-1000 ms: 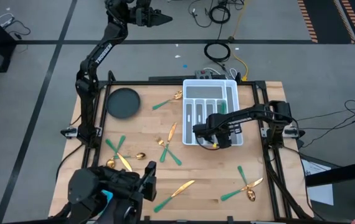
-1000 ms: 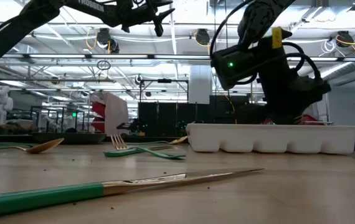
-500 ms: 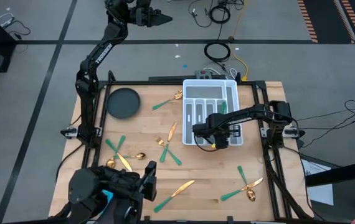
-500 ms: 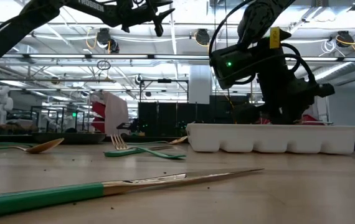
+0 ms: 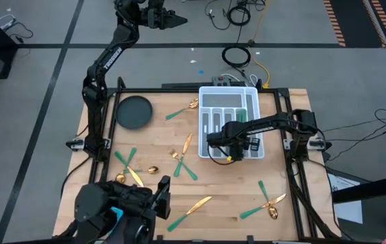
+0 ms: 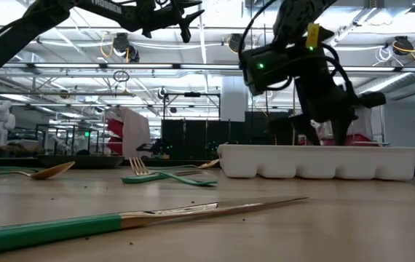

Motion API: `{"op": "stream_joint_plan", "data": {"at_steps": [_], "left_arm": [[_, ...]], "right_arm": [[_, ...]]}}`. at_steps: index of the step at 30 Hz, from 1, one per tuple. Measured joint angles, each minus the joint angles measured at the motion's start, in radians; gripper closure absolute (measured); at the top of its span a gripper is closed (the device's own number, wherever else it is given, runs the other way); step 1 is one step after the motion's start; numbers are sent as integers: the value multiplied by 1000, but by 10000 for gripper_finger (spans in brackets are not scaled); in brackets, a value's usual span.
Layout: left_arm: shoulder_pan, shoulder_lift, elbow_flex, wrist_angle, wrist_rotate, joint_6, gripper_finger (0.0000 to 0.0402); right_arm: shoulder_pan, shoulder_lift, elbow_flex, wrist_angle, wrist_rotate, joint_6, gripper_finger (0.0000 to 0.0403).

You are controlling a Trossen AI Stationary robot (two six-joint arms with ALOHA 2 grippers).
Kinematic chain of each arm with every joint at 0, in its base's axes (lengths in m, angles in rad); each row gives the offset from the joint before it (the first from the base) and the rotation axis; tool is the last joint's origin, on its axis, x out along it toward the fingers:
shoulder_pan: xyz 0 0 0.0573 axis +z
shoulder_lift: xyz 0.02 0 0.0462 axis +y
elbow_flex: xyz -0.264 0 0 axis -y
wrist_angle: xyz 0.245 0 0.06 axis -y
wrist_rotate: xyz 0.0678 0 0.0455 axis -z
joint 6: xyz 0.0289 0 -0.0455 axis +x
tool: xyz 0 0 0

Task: Sort silverware
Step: Put the top green fork into the silverware tray

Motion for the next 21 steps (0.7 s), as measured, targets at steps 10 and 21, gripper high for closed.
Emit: {"op": "stream_joint_plan", "data": {"at_steps": [10, 21], "left_arm": [[0, 0, 0, 0, 0, 0, 279], [1, 0, 0, 0, 2, -26, 279]], "right_arm": [[-27, -13, 35, -41, -3, 111, 273], [-97, -44, 35, -61, -114, 563, 273]]}}
